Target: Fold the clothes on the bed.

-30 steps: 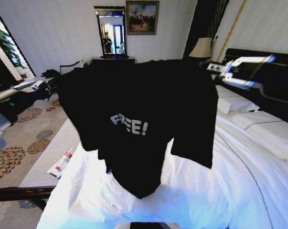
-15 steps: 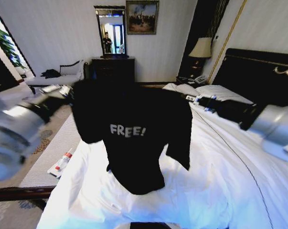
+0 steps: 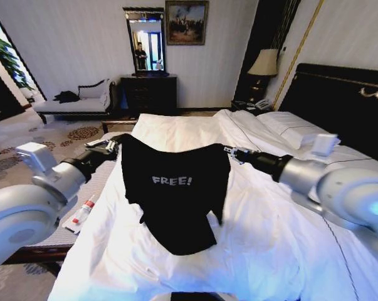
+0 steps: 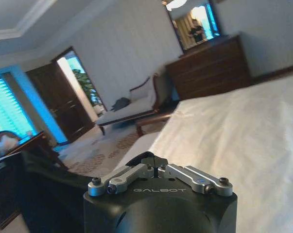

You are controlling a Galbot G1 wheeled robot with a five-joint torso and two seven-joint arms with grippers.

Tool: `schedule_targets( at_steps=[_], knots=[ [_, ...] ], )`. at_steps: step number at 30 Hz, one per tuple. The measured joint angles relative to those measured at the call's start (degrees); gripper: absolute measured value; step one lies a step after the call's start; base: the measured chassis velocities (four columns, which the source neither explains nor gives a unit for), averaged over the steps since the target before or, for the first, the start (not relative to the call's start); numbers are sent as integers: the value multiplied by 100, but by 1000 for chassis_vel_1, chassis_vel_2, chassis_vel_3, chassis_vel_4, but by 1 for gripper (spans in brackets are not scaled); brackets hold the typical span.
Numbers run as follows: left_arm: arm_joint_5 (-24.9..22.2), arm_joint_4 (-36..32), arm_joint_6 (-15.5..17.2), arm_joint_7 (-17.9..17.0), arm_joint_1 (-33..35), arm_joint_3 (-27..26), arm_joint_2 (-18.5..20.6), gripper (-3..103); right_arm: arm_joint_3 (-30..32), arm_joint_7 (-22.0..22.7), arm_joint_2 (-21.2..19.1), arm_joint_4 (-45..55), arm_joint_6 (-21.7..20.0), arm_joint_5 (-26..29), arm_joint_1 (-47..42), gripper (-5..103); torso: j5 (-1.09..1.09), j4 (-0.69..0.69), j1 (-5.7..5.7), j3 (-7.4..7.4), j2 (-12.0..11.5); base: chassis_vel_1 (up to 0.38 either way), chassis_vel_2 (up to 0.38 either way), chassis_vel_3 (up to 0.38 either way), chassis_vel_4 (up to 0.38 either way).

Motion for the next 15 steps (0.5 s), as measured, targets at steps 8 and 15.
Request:
schedule_targets(
  at_steps=[8, 15],
  knots=[
    [225, 1286, 245, -8, -2328, 2824, -469, 0, -711, -144, 412, -930, -21, -606, 293, 0, -1, -2, 1, 1, 0, 0, 0, 0, 0],
    [676, 2290, 332, -27, -3122, 4225, -1213, 0, -1479, -343, 814, -1878, -13, -1181, 742, 0, -4, -1, 0, 1, 0, 0, 0, 0, 0]
  ],
)
